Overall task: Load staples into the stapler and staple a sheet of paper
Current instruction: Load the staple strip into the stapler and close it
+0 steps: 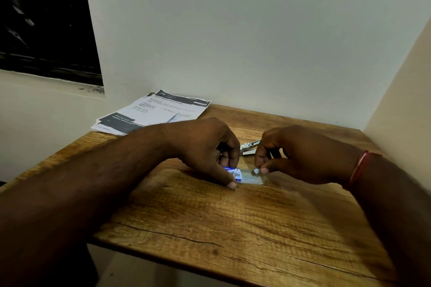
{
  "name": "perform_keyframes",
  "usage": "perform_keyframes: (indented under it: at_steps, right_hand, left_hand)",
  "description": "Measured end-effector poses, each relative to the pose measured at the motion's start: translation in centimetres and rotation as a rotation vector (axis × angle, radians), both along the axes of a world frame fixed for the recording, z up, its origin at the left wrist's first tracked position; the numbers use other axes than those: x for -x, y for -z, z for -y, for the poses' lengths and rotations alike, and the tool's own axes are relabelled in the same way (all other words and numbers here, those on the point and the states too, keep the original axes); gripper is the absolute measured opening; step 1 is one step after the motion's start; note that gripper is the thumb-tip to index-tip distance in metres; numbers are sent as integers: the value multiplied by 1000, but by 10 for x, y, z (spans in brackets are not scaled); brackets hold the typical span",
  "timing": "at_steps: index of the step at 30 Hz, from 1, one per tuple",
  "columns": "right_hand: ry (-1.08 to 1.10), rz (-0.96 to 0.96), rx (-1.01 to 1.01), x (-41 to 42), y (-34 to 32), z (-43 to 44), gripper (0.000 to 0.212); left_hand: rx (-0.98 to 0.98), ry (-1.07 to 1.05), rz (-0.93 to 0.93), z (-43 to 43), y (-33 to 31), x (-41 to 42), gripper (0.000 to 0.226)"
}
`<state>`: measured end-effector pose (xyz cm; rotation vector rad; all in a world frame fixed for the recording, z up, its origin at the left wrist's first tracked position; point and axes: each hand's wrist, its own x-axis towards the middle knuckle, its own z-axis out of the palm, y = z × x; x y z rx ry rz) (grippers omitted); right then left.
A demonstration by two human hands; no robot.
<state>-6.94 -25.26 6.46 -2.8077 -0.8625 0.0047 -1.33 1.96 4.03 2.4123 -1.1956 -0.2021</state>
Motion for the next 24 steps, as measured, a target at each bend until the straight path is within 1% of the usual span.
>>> perform_keyframes:
  at_steps: [3,6,10,18,21,24]
  right_hand:
    - [0,-10,5,2,4,-8,6]
    - [14,22,53,3,6,-13,8]
    - [34,46,58,4,5,-15,8]
    - [3,44,-21,2,3,-9,7]
    - [-17,55,-84,2,5,-9,7]
    - [-13,3,-109,0,11,-12,10]
  left_hand:
    - [-2,-3,-6,0,0,0,34]
    - [-3,3,-13,1,-2,1,33]
    - [-6,-2,-23,1,-3,0,33]
    - [-6,7,-11,1,-4,1,33]
    - [-5,4,-14,1,-3,1,34]
    - [-4,-5,-23,2,-2,0,34]
